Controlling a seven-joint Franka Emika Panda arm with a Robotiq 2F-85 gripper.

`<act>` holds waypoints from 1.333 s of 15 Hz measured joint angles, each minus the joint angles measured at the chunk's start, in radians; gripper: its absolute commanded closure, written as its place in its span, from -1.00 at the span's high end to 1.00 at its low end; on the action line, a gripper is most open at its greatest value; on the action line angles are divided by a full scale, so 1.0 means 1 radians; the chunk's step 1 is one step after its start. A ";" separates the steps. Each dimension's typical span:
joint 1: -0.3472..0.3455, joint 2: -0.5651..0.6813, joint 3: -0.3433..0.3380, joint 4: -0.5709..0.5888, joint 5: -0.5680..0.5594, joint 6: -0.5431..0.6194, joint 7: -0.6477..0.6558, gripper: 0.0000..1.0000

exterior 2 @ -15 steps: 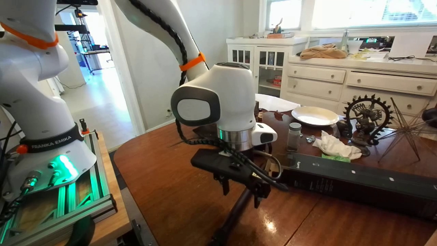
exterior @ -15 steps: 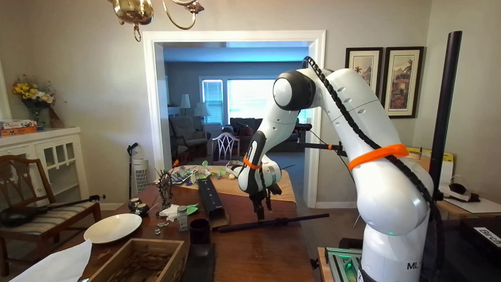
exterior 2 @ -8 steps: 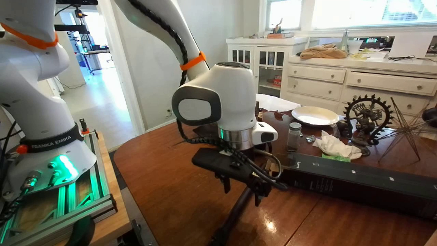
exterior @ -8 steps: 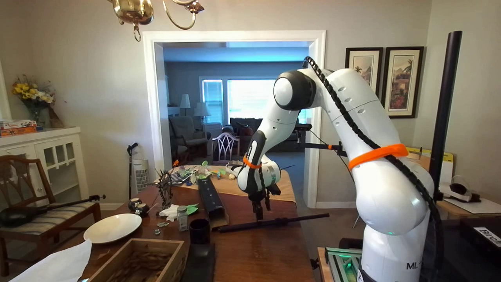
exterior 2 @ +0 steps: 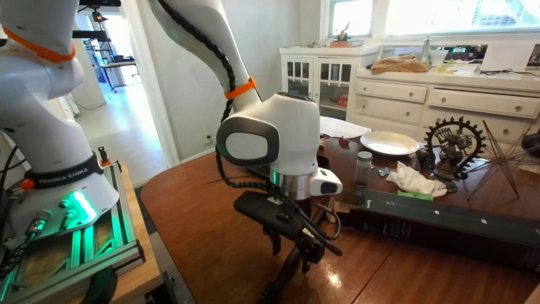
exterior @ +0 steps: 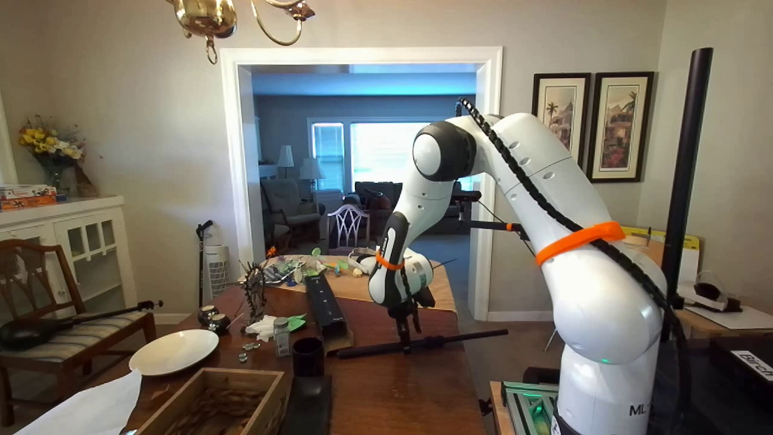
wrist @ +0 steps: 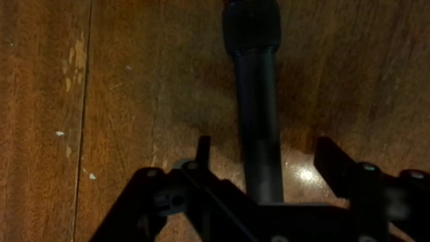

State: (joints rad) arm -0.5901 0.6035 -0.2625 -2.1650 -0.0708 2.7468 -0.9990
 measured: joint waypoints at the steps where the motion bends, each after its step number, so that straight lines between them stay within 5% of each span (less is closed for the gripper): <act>1: 0.000 0.006 0.001 0.004 0.000 -0.001 0.006 -0.17; 6: 0.000 0.012 0.008 0.020 0.000 -0.023 0.020 -0.89; 20: -0.019 -0.035 0.048 0.068 0.004 -0.069 0.018 -0.85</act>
State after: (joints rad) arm -0.6092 0.5688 -0.2147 -2.0966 -0.0669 2.6783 -0.9814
